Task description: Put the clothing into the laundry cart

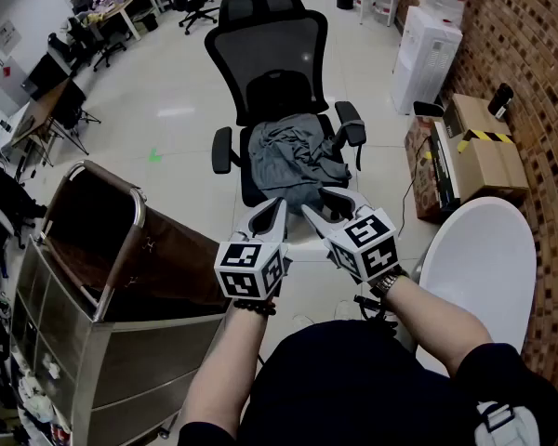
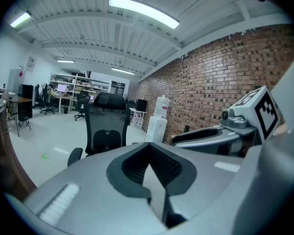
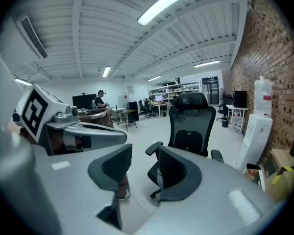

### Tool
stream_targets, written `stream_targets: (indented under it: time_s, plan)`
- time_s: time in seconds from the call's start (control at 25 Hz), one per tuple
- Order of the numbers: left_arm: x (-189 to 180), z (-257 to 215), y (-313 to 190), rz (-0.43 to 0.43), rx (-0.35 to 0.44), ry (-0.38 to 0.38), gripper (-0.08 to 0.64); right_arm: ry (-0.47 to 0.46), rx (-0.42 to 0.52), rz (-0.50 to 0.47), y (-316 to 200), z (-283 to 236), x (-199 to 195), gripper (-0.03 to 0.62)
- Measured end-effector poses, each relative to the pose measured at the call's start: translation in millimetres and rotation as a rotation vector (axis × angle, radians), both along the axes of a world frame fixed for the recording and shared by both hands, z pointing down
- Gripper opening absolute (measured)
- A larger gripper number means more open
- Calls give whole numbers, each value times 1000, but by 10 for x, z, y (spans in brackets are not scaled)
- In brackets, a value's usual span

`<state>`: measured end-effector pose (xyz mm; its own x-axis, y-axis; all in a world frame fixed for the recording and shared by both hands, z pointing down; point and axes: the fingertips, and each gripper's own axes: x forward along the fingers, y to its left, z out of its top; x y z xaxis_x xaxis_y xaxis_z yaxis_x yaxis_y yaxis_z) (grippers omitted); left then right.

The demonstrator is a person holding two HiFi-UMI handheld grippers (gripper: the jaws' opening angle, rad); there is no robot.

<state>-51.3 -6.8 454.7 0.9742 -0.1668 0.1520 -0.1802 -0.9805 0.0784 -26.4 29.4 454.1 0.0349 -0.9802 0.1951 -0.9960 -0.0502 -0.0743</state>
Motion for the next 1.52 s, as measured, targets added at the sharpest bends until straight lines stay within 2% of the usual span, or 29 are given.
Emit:
stream_targets:
  time_s: [0.32, 0.64, 0.96, 1.12, 1.2, 1.28, 1.52]
  plan:
    - [-214, 23, -256, 17, 9, -28, 2, -6, -51, 16, -307, 141, -115, 209]
    - [39, 397, -764, 7, -13, -70, 2, -19, -133, 11, -897, 674, 247, 279]
    - [688, 982, -1494, -21, -59, -122, 2, -56, -207, -6, -1751, 1441, 961, 336]
    - [1403, 1068, -1948, -56, -105, -188, 3, -118, -281, -50, -2256, 1680, 1669, 383]
    - [1889, 1085, -2297, -66, -126, -224, 3, -149, -316, -59, -2616, 1773, 2156, 404]
    - [2222, 1158, -2671, -82, -152, -252, 3, -165, -355, -70, -2994, 1914, 2504, 418]
    - [2445, 1790, -3304, -173, -247, -322, 3, -170, -497, -139, -3581, 2806, 2761, 474]
